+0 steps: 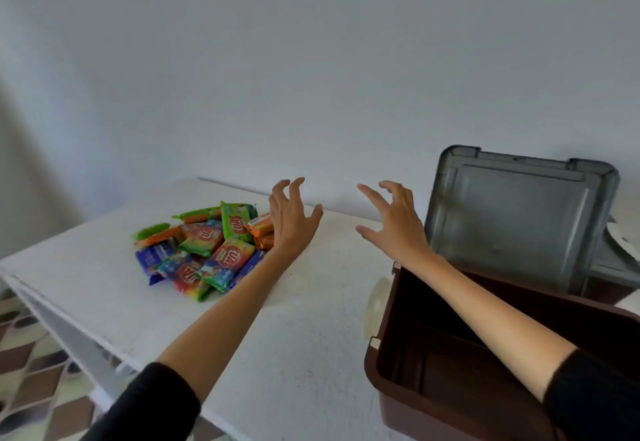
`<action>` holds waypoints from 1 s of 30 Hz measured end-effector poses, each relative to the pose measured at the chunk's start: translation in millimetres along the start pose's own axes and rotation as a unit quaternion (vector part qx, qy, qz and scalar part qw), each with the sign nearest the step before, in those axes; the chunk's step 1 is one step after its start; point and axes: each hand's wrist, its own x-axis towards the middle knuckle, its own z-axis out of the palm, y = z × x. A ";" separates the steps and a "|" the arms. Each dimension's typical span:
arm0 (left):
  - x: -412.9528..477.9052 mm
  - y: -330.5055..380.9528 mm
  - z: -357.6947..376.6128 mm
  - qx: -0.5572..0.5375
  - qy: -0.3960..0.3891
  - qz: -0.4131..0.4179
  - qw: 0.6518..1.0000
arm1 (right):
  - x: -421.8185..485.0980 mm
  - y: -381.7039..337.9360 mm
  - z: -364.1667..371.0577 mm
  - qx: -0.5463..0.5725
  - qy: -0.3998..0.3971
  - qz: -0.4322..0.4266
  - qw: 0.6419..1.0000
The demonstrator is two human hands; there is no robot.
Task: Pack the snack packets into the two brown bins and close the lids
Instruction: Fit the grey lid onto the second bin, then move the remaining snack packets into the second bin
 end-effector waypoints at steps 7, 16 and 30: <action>-9.8 -111.0 -75.2 0.099 -0.052 -0.245 0.963 | 29.0 -86.5 85.0 0.073 -0.199 -0.034 0.977; -35.4 -167.2 -77.0 0.212 -0.162 -0.203 0.942 | 23.6 -126.4 170.0 0.016 -0.457 -0.009 0.889; -31.0 -161.0 -80.7 0.293 -0.230 -0.140 0.917 | 44.5 -96.7 124.1 -0.121 -0.585 -0.036 0.801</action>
